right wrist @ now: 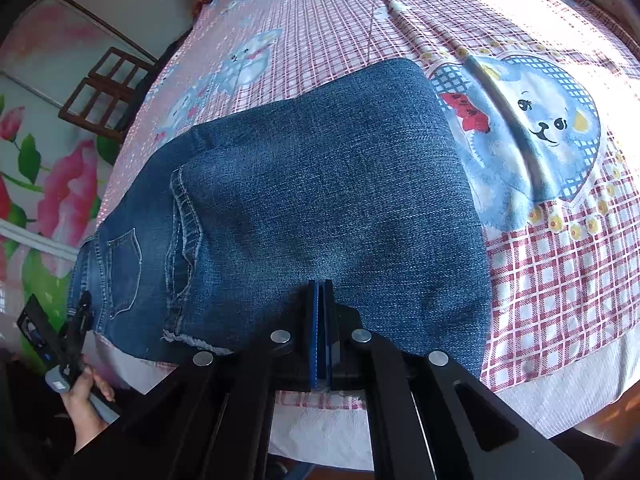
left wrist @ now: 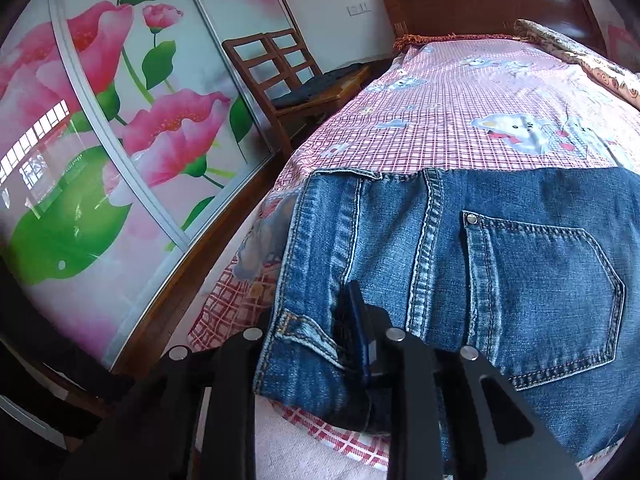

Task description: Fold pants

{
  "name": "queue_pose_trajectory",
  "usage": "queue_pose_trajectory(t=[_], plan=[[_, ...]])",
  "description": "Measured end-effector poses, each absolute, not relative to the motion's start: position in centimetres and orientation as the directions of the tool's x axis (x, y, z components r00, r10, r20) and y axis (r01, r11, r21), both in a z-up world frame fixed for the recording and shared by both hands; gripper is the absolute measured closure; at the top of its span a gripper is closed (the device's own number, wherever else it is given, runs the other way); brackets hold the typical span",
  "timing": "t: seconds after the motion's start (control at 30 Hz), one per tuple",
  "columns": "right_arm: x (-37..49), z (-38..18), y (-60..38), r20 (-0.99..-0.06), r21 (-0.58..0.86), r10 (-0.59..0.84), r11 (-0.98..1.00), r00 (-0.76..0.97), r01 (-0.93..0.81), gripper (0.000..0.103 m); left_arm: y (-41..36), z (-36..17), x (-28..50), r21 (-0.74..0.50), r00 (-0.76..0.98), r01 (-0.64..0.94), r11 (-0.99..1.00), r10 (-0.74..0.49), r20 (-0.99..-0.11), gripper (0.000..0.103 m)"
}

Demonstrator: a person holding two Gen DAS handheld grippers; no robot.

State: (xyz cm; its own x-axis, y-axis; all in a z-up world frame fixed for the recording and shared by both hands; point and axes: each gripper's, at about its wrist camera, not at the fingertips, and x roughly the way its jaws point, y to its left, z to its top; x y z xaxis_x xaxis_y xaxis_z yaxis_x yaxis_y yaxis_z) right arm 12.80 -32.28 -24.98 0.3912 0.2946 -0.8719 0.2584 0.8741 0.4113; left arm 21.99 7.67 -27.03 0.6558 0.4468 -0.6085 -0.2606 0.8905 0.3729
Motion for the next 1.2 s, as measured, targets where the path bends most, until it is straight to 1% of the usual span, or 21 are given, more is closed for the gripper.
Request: queue_pose_trajectory(t=[0.03,0.07,0.13,0.23,0.3,0.33,0.37,0.4,0.5,0.57,0.63,0.67,0.73,0.8,0.9,0.93,1.0,1.13,1.2], plan=[[12.9,-24.9,-32.1,-0.873,0.409,0.293,0.875,0.389,0.259,0.102,7.4,-27.1,22.1,0.398,0.660,-0.249,0.883,0.455,-0.598,0.080],[12.9,-24.9,-32.1,-0.874,0.408,0.292,0.875,0.388,0.260,0.102,7.3,-27.2,22.1,0.396,0.667,-0.231,0.889,0.441,-0.601,0.079],[13.0,-24.9,-31.9,-0.876,0.404,0.288,0.876,0.387,0.262,0.102,7.8,-27.3,22.5,0.350,0.655,-0.232,0.908,0.412,-0.634,0.079],[13.1,-24.7,-31.6,-0.879,0.398,0.283,0.879,0.385,0.263,0.102,10.7,-27.6,23.2,0.171,0.631,-0.255,0.952,0.298,-0.716,0.080],[13.2,-24.7,-31.5,-0.881,0.395,0.282,0.880,0.381,0.263,0.102,12.7,-27.5,23.2,0.048,0.637,-0.257,0.965,0.206,-0.743,0.081],[13.3,-24.7,-31.5,-0.881,0.394,0.281,0.881,0.379,0.262,0.102,13.9,-27.6,23.2,-0.038,0.639,-0.256,0.966,0.140,-0.757,0.089],[13.3,-24.7,-31.4,-0.882,0.394,0.282,0.881,0.378,0.263,0.102,15.2,-27.6,23.1,-0.134,0.642,-0.254,0.958,0.064,-0.764,0.091],[13.4,-24.7,-31.5,-0.882,0.394,0.282,0.881,0.378,0.264,0.102,16.1,-27.6,23.0,-0.199,0.644,-0.249,0.948,0.009,-0.765,0.092],[13.3,-24.6,-31.5,-0.880,0.397,0.282,0.878,0.383,0.268,0.102,18.0,-27.5,22.4,-0.363,0.667,-0.243,0.900,-0.116,-0.736,0.093],[13.2,-24.4,-31.6,-0.877,0.403,0.285,0.875,0.387,0.269,0.102,18.7,-27.2,21.5,-0.460,0.704,-0.224,0.859,-0.184,-0.686,0.094],[13.0,-24.2,-31.7,-0.872,0.410,0.289,0.872,0.395,0.267,0.102,18.7,-26.7,20.9,-0.510,0.728,-0.209,0.835,-0.215,-0.651,0.094],[12.9,-24.1,-31.9,-0.870,0.413,0.289,0.871,0.400,0.267,0.102,18.5,-26.1,20.4,-0.537,0.753,-0.173,0.826,-0.241,-0.613,0.094],[12.6,-23.9,-32.4,-0.866,0.417,0.287,0.867,0.409,0.274,0.102,17.5,-24.4,20.3,-0.503,0.779,-0.128,0.854,-0.227,-0.584,0.094],[12.3,-23.6,-32.9,-0.859,0.428,0.289,0.859,0.423,0.281,0.102,16.8,-22.8,20.0,-0.502,0.805,-0.092,0.860,-0.232,-0.546,0.094],[11.9,-23.2,-33.9,-0.847,0.450,0.298,0.843,0.441,0.295,0.102,15.1,-20.4,20.1,-0.510,0.828,-0.023,0.860,-0.269,-0.491,0.094],[11.7,-23.0,-34.3,-0.844,0.455,0.298,0.839,0.447,0.300,0.102,14.2,-19.5,20.2,-0.487,0.833,0.002,0.874,-0.271,-0.482,0.094],[11.3,-22.7,-35.1,-0.837,0.464,0.297,0.830,0.460,0.309,0.102,12.0,-17.7,20.2,-0.433,0.840,0.074,0.898,-0.290,-0.458,0.094],[10.1,-22.3,-37.0,-0.821,0.495,0.299,0.796,0.485,0.347,0.102,4.6,-13.7,19.7,-0.197,0.843,0.278,0.940,-0.337,-0.419,0.094],[9.5,-22.1,-38.2,-0.811,0.512,0.295,0.776,0.504,0.369,0.102,0.4,-12.7,19.1,-0.114,0.822,0.375,0.920,-0.387,-0.418,0.094]])
